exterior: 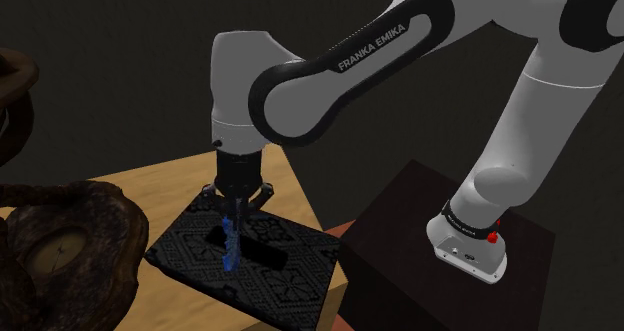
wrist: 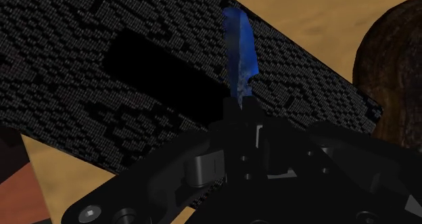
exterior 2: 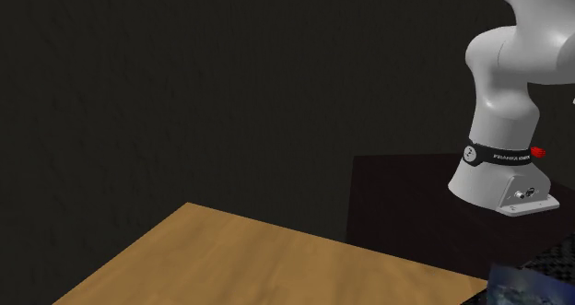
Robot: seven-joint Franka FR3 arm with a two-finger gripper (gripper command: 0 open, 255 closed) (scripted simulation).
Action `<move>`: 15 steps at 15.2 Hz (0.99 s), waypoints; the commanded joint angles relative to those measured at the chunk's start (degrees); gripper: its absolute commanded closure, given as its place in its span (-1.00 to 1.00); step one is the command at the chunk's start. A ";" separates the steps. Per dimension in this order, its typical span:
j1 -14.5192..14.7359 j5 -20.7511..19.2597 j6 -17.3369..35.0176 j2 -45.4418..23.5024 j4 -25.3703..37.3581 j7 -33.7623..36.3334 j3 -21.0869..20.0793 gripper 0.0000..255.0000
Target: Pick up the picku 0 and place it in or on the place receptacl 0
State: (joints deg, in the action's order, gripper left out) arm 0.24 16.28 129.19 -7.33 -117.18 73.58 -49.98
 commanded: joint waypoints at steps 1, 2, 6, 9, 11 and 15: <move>0.65 -0.03 1.40 -0.11 -1.03 0.80 -0.39 1.00; 0.79 -0.35 2.16 -0.61 -1.42 0.86 -0.33 1.00; 1.48 -1.76 5.22 -2.72 -2.87 1.17 0.05 1.00; 2.10 -2.95 7.48 -4.41 -3.84 1.48 0.49 1.00; 2.56 -3.79 8.98 -5.58 -4.42 1.73 0.86 1.00; 3.60 -5.57 11.91 -8.00 -5.43 2.27 1.80 1.00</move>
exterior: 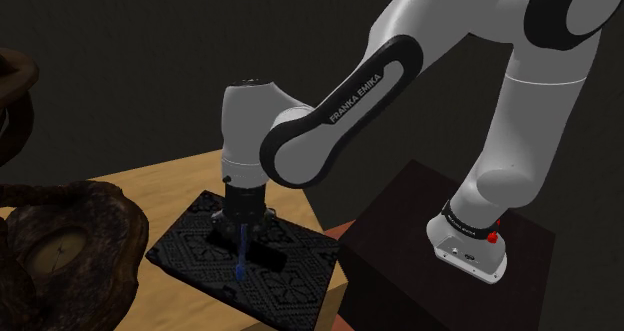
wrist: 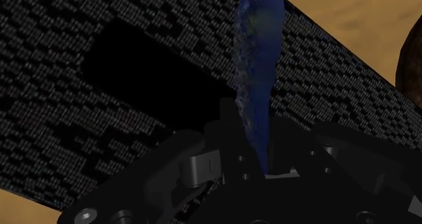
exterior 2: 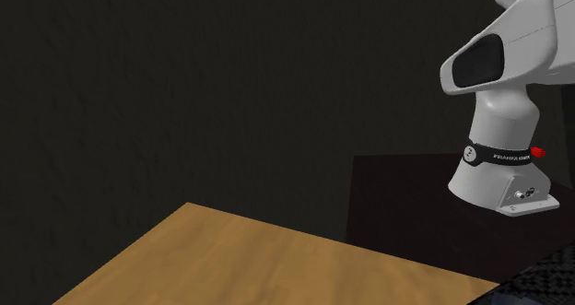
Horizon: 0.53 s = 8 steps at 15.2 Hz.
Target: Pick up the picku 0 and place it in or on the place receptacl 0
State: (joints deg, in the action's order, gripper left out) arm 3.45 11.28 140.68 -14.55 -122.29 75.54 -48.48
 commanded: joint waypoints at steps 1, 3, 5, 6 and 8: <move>0.39 -0.57 0.42 -0.78 -0.32 0.31 0.31 1.00; 0.39 -0.57 0.42 -0.78 -0.32 0.31 0.31 1.00; 0.39 -0.57 0.42 -0.78 -0.32 0.31 0.31 1.00; 0.39 -0.57 0.42 -0.78 -0.32 0.31 0.31 1.00; 0.38 -0.55 0.45 -0.77 -0.36 0.29 0.30 -1.00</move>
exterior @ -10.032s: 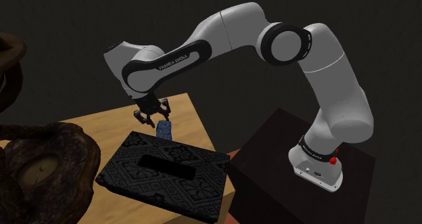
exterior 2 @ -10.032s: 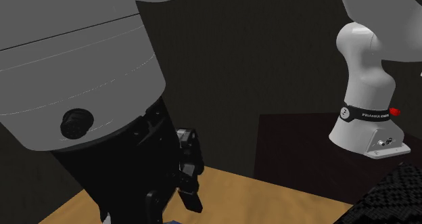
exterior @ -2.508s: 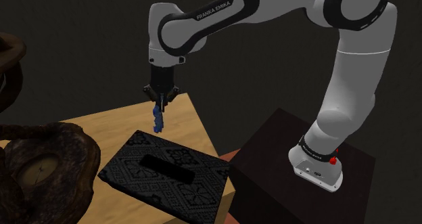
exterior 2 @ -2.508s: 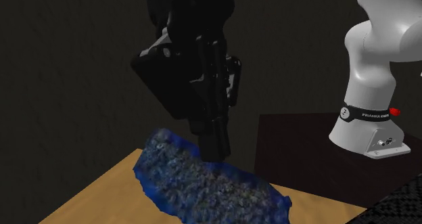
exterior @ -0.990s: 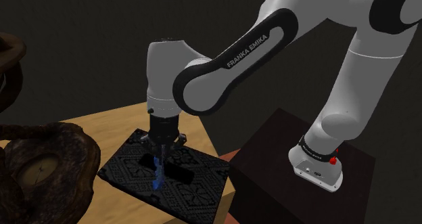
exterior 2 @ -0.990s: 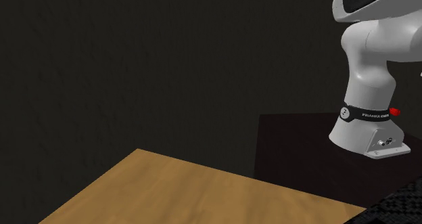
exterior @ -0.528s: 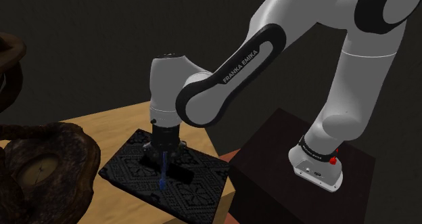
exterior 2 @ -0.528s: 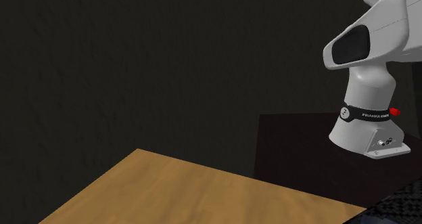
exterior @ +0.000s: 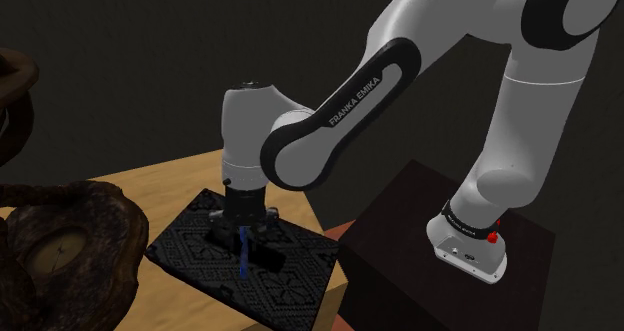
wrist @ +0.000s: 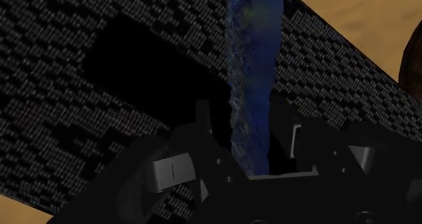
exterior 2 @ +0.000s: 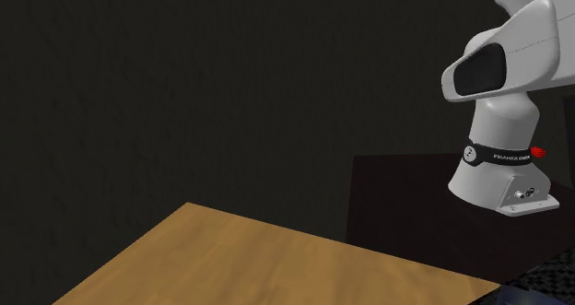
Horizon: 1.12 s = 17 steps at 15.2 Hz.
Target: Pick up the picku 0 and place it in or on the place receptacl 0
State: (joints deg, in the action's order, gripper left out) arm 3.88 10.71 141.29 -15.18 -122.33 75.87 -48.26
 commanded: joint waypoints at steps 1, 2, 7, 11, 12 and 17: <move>0.04 -0.12 -0.09 -0.29 -0.25 0.06 0.15 -1.00; -0.08 0.13 -0.05 -0.04 -0.51 -0.07 0.01 -1.00; -2.50 2.99 -3.89 3.44 0.26 -2.08 -1.30 -1.00; -4.27 5.60 -7.39 6.63 1.02 -3.88 -1.93 -1.00; -4.26 5.60 -7.39 6.63 1.02 -3.88 -1.92 -1.00; -4.25 5.60 -7.39 6.63 1.02 -3.88 -1.91 -1.00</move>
